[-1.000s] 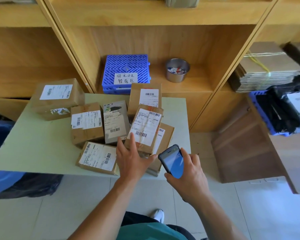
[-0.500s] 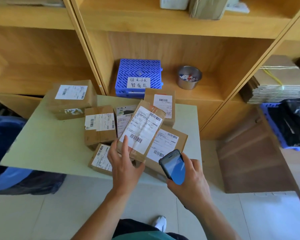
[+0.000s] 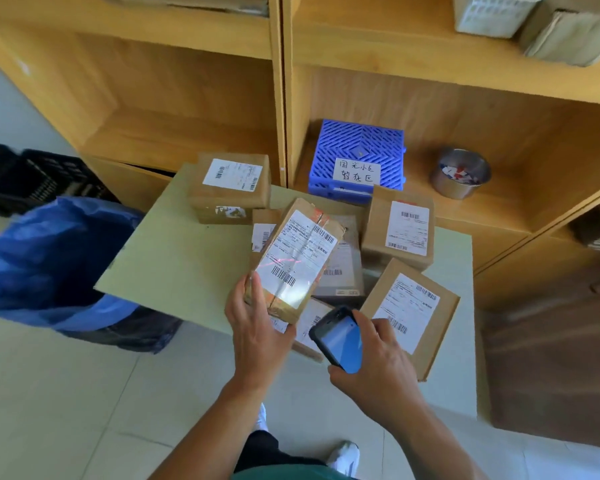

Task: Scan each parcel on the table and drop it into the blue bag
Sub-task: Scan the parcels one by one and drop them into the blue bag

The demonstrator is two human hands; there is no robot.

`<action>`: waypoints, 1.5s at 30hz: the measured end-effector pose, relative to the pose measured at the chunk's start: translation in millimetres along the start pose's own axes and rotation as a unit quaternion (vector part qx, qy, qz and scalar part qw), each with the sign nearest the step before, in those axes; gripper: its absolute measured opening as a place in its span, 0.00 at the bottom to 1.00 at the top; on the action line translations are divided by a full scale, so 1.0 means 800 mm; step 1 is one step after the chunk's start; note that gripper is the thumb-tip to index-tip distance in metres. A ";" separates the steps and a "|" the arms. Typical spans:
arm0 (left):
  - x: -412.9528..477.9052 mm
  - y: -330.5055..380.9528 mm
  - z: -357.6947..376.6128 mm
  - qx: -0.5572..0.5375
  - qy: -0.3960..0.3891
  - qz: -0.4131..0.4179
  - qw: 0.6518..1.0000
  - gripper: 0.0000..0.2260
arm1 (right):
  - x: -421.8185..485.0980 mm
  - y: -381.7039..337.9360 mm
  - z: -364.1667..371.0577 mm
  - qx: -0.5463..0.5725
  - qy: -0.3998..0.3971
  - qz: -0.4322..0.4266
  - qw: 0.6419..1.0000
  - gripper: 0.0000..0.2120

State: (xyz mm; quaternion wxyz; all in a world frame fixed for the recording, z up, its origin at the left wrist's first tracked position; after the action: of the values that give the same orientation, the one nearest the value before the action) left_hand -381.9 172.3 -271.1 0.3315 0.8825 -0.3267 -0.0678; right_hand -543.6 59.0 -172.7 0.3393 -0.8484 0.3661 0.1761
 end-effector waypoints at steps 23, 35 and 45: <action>-0.021 -0.332 -0.280 -0.023 0.261 -0.195 0.945 0.51 | 0.103 -0.428 0.162 -0.057 -0.230 -0.218 0.947 0.36; -0.022 -0.468 -0.367 -0.020 0.353 -0.323 0.878 0.57 | 0.154 -0.607 0.245 -0.024 -0.416 -0.243 0.876 0.27; 0.052 -0.571 -0.458 0.012 0.364 -0.379 0.851 0.53 | 0.257 -0.775 0.268 -0.007 -0.481 -0.253 0.840 0.18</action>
State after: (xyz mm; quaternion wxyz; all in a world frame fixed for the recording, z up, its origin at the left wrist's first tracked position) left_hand 16.3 603.7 -272.4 0.3644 0.9032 0.1762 0.1425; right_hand 42.4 417.9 -160.1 0.4993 -0.7225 -0.0715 0.4729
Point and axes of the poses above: each hand's wrist, its own x-axis towards the middle knuckle, its own z-axis out of the palm, y = z × x, the point moved 1 cm from there along x, towards the middle knuckle, and after that the axes turned 14 degrees about -y, right-handed, at the moved point
